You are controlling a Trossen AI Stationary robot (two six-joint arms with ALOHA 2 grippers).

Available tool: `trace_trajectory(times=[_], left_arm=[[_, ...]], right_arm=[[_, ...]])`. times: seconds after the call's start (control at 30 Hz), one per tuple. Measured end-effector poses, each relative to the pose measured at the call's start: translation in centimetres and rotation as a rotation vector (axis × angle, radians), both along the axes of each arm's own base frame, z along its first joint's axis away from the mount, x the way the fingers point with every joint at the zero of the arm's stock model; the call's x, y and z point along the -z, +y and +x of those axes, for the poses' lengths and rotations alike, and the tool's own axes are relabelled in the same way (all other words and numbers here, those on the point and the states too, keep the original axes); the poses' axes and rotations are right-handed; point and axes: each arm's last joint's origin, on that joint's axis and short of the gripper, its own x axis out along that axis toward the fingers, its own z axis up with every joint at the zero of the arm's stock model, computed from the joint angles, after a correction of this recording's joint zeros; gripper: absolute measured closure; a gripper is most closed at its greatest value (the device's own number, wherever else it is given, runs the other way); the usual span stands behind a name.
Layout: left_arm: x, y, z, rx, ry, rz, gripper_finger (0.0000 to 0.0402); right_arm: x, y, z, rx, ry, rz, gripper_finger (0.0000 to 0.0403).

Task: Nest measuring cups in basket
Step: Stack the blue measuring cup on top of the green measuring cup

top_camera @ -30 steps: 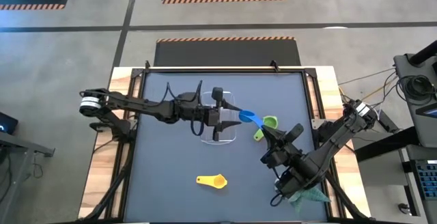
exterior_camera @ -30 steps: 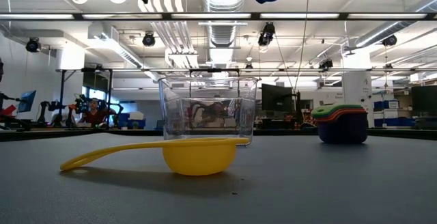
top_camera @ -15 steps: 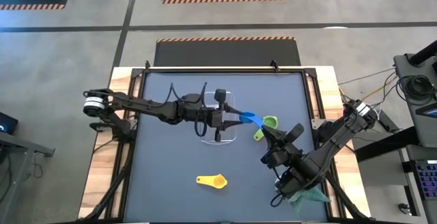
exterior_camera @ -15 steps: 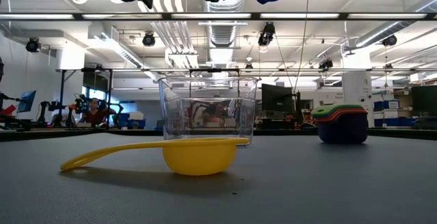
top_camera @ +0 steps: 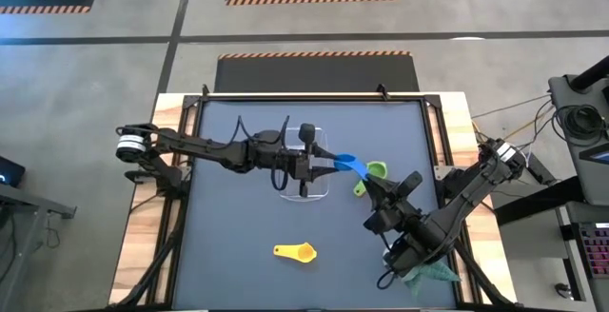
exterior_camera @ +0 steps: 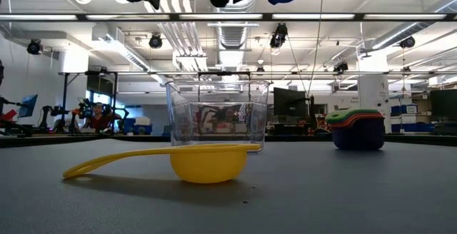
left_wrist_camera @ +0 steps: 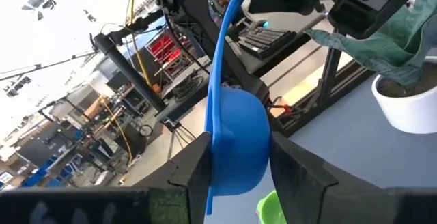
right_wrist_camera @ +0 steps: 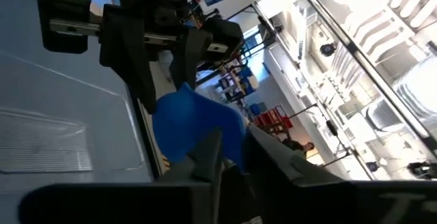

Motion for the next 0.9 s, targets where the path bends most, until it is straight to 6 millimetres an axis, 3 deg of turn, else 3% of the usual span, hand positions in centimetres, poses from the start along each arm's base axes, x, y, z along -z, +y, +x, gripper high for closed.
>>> trace_trajectory(times=[0.2, 0.4, 0.63, 0.9], left_arm=[[-0.1, 0.0, 0.0, -0.002, -0.004, 0.041, 0.0282], [-0.2, 0.0, -0.1, 0.002, -0.007, 0.041, 0.0283], [-0.1, -0.2, -0.1, 0.059, 0.004, 0.039, 0.0288], [-0.1, -0.2, -0.1, 0.068, 0.008, 0.03, 0.0321]], right_arm=[[-0.2, 0.0, 0.0, 0.004, -0.023, 0.044, 0.0277], [-1.7, 0.0, -0.2, 0.004, -0.037, 0.116, 0.0233], [-4.3, -1.0, -1.3, 0.0, -0.047, 0.285, 0.0218], [-6.3, -2.2, -3.4, -0.031, -0.031, 0.455, 0.0218]])
